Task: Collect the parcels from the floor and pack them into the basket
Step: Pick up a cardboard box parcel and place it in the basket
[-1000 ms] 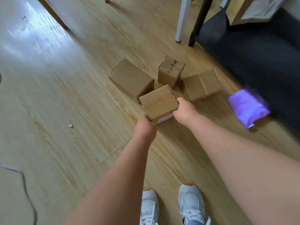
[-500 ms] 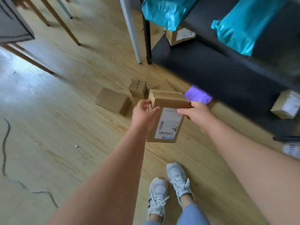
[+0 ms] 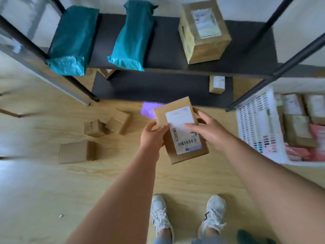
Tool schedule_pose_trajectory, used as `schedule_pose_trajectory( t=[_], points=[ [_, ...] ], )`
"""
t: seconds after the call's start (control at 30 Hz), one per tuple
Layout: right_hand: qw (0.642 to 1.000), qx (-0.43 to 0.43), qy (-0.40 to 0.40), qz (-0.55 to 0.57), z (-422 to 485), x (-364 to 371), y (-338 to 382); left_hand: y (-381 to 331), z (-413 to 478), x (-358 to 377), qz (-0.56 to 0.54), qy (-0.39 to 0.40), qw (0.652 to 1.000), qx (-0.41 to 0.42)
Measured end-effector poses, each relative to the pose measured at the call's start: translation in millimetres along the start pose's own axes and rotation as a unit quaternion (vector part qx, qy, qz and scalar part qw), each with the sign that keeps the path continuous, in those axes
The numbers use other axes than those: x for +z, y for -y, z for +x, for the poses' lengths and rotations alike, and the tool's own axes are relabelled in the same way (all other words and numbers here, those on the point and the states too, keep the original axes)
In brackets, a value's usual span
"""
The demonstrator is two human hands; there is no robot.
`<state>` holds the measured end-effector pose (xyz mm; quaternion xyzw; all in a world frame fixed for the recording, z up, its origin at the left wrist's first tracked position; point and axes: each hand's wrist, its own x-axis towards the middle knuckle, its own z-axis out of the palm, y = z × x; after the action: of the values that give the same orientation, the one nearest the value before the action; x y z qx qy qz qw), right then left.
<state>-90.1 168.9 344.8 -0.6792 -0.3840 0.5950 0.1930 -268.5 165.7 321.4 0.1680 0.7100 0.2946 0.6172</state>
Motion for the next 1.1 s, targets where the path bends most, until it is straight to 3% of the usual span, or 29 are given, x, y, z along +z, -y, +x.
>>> schedule_pose_trajectory(
  t=[0.33,0.47,0.53,0.57,0.63,0.7,0.77,0.83,0.93,1.0,1.1],
  points=[
    [0.994,0.085,-0.032,0.063,-59.8,-158.2,-104.2,31.6,-44.1,183.5,0.137,0.044,0.99,-0.009],
    [0.99,0.1,-0.087,0.043,-83.8,-224.6,-146.9,46.5,-74.0,260.6,0.311,0.069,0.947,0.05],
    [0.988,0.096,-0.121,-0.022,-90.9,-250.7,-161.9,43.3,-87.2,295.3,0.471,0.076,0.865,0.154],
    [0.984,0.094,-0.133,-0.068,-94.0,-261.7,-166.7,41.8,-94.4,308.4,0.554,0.076,0.801,0.214],
    [0.968,0.085,-0.146,-0.183,-104.2,-287.0,-179.5,40.9,-114.4,338.7,0.688,0.092,0.639,0.331],
    [0.941,0.052,-0.152,-0.298,-112.8,-304.5,-187.3,39.3,-124.0,363.6,0.759,0.139,0.496,0.399],
    [0.909,0.004,-0.154,-0.389,-120.6,-322.4,-192.2,39.1,-128.4,387.5,0.799,0.186,0.403,0.404],
    [0.874,-0.046,-0.151,-0.46,-127.3,-336.3,-197.2,40.0,-130.1,406.8,0.824,0.213,0.351,0.39],
    [0.83,-0.114,-0.156,-0.524,-136.3,-357.3,-205.8,46.1,-134.3,428.6,0.849,0.239,0.311,0.354],
    [0.824,-0.144,-0.159,-0.524,-141.0,-369.3,-210.3,49.7,-137.6,437.4,0.848,0.25,0.318,0.342],
    [0.821,-0.158,-0.184,-0.517,-144.7,-383.6,-220.3,55.1,-143.6,449.4,0.825,0.259,0.368,0.341]
  ],
)
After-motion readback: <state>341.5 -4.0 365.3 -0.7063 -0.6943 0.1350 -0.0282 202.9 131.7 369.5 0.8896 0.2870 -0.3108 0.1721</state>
